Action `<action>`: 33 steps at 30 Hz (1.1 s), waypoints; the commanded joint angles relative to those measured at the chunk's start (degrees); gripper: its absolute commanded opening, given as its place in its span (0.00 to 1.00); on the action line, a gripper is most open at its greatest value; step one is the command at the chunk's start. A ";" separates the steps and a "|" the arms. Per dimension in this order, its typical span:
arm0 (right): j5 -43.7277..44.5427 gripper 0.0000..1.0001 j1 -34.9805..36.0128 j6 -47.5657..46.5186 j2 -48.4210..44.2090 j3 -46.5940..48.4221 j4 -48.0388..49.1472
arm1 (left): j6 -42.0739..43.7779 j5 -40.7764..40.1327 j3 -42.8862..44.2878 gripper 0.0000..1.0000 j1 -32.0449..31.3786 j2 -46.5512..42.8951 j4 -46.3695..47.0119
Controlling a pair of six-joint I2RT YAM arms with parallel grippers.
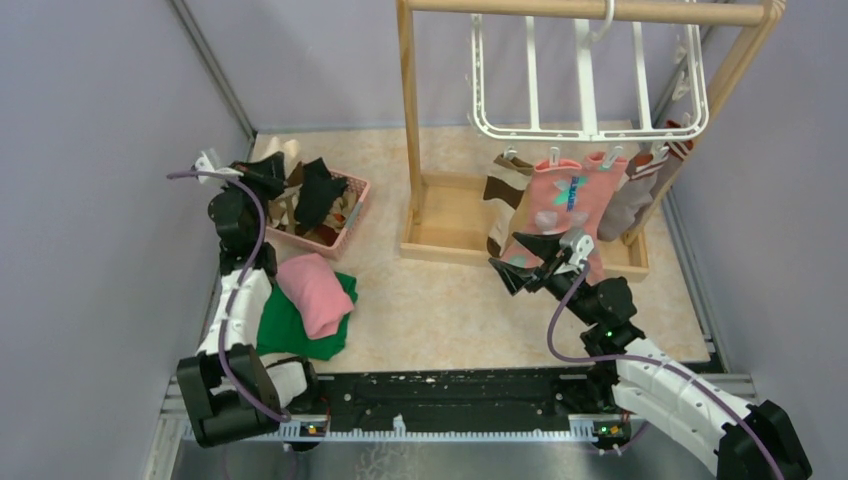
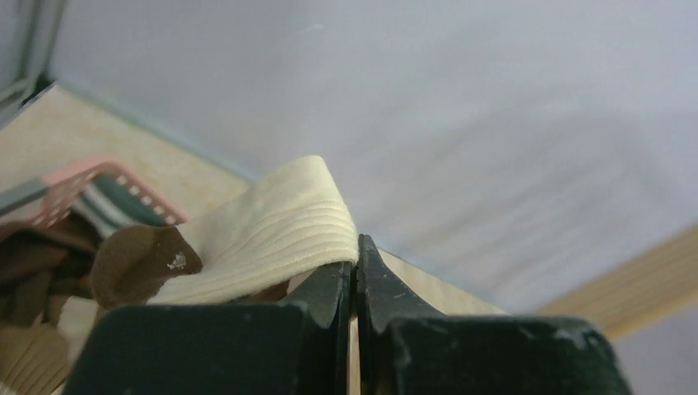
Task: Clip the socks to the hanger
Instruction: Pick up the sock from the bin.
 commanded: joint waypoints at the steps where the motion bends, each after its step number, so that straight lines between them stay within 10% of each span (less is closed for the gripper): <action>1: -0.78 0.75 -0.44 0.07 0.03 0.17 2.14 | 8.28 17.08 -4.11 0.00 0.17 -5.41 12.21; 13: -11.94 0.75 -0.48 0.01 4.39 0.50 9.07 | 11.68 45.89 -8.83 0.00 -7.99 -12.87 27.37; 21: -21.22 0.78 2.63 -1.79 10.06 -0.26 19.98 | 17.99 48.51 -10.00 0.00 -25.92 -15.16 25.91; 33: -17.51 0.81 12.93 -17.03 12.12 3.60 7.81 | 7.71 42.31 -18.19 0.00 -36.61 -10.97 46.37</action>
